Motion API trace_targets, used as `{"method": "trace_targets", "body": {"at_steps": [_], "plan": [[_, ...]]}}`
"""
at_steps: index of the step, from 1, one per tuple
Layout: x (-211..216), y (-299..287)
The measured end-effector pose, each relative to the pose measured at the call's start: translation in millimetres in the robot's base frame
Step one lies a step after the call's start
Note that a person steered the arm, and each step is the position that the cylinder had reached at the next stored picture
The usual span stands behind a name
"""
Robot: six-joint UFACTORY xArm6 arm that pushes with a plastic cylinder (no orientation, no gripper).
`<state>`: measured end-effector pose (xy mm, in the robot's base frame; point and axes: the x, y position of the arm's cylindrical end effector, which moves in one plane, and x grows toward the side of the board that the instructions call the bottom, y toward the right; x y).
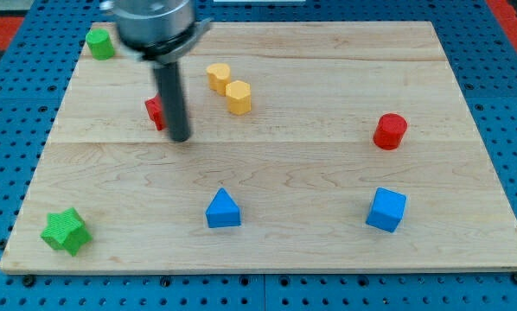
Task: Move the blue triangle to the red star
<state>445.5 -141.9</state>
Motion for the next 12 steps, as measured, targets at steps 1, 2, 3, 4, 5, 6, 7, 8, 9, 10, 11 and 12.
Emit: {"method": "trace_targets", "body": {"at_steps": [1, 2, 3, 4, 5, 6, 7, 8, 9, 10, 11, 12], "plan": [[-33.2, -52.7], [-54.2, 26.6], [-55.6, 20.1], [33.0, 9.3], [111.2, -18.8], [156.8, 52.6], [149.8, 103.9], [85.4, 107.1], [70.2, 128.1], [103.6, 118.2], [58.5, 96.0], [17.8, 92.8]]}}
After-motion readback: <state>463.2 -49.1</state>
